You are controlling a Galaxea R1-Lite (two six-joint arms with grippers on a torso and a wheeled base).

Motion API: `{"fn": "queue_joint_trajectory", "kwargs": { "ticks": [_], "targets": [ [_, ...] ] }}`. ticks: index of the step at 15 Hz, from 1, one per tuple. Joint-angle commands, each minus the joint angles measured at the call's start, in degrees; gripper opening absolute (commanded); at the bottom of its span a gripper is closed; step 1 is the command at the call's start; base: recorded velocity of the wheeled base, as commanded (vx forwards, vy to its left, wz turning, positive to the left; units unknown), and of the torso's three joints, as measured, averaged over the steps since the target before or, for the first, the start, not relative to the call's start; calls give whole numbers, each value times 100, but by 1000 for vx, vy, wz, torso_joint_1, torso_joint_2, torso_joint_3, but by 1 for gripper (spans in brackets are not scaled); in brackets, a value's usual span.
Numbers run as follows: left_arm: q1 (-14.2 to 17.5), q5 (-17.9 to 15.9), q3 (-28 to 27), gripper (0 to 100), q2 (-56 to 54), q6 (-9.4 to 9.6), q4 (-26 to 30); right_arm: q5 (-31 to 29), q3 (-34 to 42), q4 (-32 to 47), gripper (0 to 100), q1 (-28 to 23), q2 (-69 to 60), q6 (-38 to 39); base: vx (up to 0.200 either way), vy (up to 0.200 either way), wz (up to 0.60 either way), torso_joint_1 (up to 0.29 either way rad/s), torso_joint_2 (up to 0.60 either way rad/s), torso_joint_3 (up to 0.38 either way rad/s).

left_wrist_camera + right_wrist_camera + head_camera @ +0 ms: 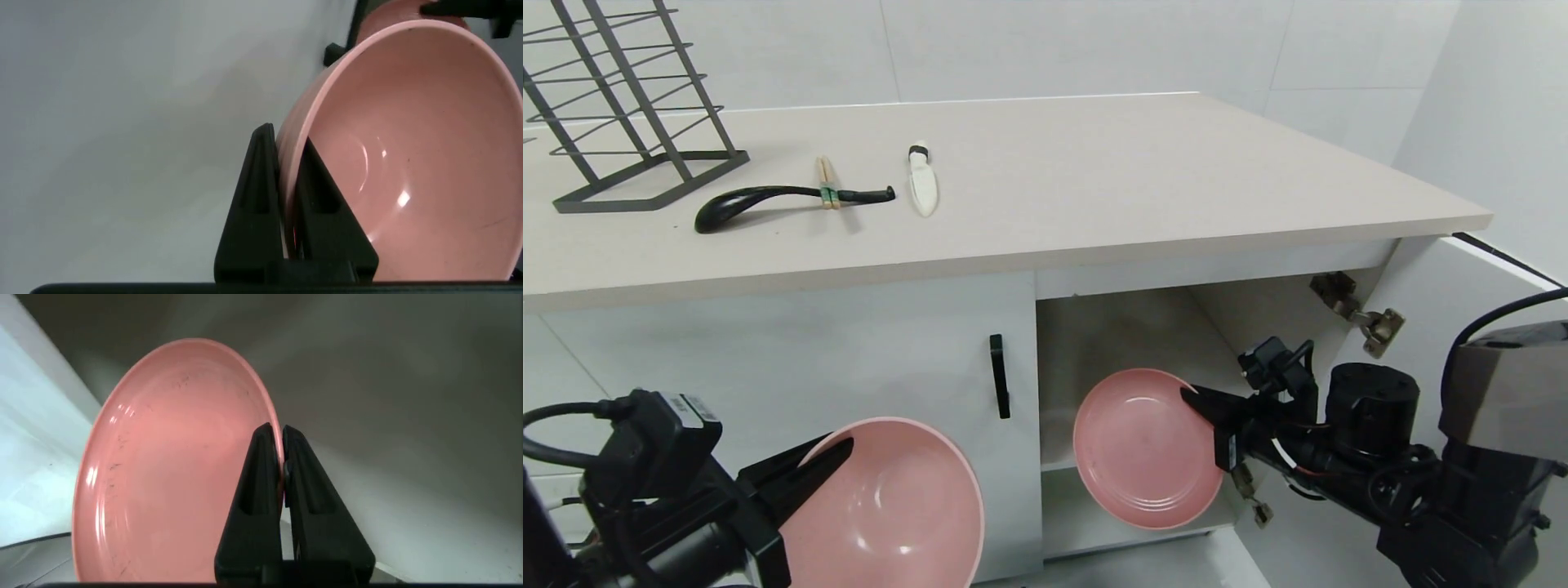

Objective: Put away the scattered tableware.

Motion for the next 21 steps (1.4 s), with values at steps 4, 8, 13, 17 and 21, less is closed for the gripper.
{"fn": "queue_joint_trajectory", "kwargs": {
  "ticks": [4,8,13,17,21],
  "targets": [
    [19,2,0,0,-45,-9,4,1,-328,-6,0,-202,391,42,0,-100,0,0,2,4],
    [-7,2,0,0,-36,-18,13,1,-354,-6,0,-166,391,42,0,-50,0,-1,1,2],
    [-7,2,0,0,-45,-18,13,1,-609,-6,0,-131,593,68,0,0,0,0,0,0],
    [-7,2,0,0,-36,-18,13,1,-838,-6,0,-96,901,130,0,0,0,0,0,0],
    [19,2,0,0,-45,-18,13,1,-1181,-6,0,36,1147,508,0,0,0,0,0,0]
  ]
}}
